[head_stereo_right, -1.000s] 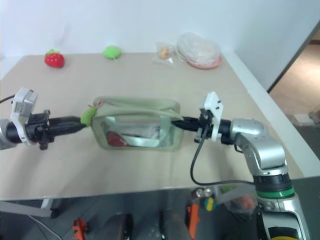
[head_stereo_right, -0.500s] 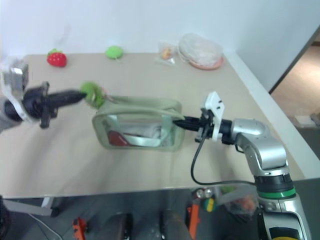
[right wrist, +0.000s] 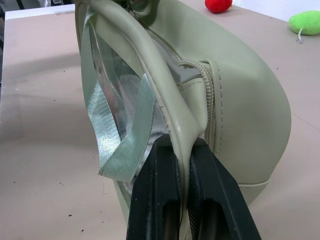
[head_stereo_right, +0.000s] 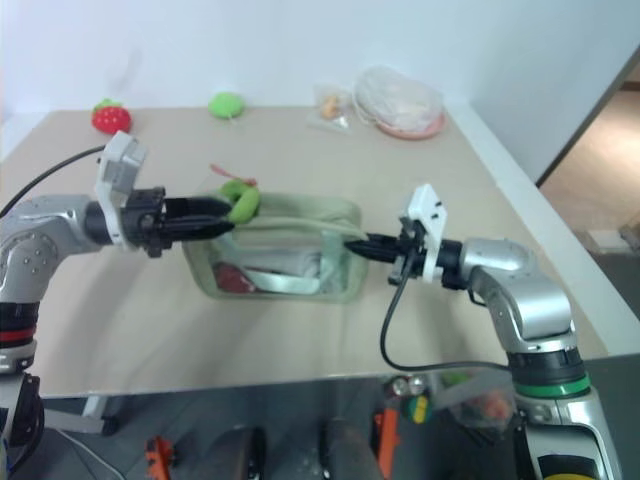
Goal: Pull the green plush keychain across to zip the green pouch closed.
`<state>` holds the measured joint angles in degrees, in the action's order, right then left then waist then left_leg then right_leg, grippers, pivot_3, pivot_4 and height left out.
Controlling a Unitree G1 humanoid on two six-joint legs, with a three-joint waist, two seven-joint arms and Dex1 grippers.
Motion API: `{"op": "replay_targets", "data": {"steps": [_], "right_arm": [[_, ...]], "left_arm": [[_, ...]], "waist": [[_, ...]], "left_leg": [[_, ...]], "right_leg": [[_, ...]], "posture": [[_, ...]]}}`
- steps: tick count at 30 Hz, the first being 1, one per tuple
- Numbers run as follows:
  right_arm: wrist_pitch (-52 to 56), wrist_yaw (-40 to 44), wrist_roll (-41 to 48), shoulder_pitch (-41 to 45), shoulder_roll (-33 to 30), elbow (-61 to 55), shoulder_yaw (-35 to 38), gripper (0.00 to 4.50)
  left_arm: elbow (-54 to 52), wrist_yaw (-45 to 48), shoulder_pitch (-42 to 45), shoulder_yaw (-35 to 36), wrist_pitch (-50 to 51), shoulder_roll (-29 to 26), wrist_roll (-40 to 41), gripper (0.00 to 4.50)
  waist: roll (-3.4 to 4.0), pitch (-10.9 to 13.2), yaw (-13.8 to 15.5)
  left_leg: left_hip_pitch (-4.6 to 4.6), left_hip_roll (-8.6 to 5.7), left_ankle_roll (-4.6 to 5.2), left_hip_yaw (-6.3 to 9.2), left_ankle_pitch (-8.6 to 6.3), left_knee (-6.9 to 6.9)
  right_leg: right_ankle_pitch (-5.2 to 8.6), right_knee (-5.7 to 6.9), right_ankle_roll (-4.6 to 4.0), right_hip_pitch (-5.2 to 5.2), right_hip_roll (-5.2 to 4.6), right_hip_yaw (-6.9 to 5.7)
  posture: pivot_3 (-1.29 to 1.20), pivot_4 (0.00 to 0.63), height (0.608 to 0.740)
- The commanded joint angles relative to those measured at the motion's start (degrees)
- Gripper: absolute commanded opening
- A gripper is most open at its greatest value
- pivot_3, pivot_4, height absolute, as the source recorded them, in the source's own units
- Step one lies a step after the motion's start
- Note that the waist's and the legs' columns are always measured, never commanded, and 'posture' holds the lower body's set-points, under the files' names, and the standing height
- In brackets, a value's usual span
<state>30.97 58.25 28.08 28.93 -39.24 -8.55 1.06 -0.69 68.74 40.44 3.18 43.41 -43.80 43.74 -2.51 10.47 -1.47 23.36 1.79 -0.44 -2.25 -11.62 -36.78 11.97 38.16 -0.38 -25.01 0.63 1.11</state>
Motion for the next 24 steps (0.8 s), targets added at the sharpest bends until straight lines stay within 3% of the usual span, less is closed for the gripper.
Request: {"op": "replay_targets", "data": {"steps": [1,12,16,24], "right_arm": [[0.7,-0.5,0.5,-0.8,-0.4,-1.5,0.7,0.00],[0.8,-1.0,1.0,-1.0,-0.5,-1.8,0.6,0.00],[0.6,-0.9,1.0,-0.5,-0.2,-1.4,0.2,0.00],[0.7,-0.5,1.1,-0.3,-0.3,-1.5,0.1,0.00]], "left_arm": [[-1.4,1.4,0.5,1.5,-4.4,0.0,-1.3,3.76],[0.7,2.5,0.4,14.7,0.5,-4.0,8.6,3.88],[5.2,6.2,-11.5,12.7,-6.2,-10.6,-1.5,3.88],[4.6,5.2,-15.3,10.2,-6.1,-7.6,-2.7,3.88]], "waist": [[0.00,0.0,0.0],[0.00,0.0,0.0],[0.19,-0.1,-0.7],[-0.16,-0.1,0.2]], "left_leg": [[0.00,0.00,0.00,0.00,0.00,0.00],[0.01,0.03,0.00,0.01,0.00,0.01],[-0.16,0.02,0.00,-0.08,0.00,0.16],[0.01,0.16,-0.01,0.02,0.01,0.05]], "right_leg": [[0.00,0.00,0.00,0.00,0.00,0.00],[0.00,0.00,0.00,-0.02,0.03,-0.02],[0.02,0.00,-0.02,0.00,-0.02,0.08],[0.14,0.00,-0.25,-0.03,-0.04,-0.06]], "posture": [[0.00,0.150,0.740],[0.00,0.150,0.740],[0.00,0.150,0.740],[0.00,0.150,0.740]]}}
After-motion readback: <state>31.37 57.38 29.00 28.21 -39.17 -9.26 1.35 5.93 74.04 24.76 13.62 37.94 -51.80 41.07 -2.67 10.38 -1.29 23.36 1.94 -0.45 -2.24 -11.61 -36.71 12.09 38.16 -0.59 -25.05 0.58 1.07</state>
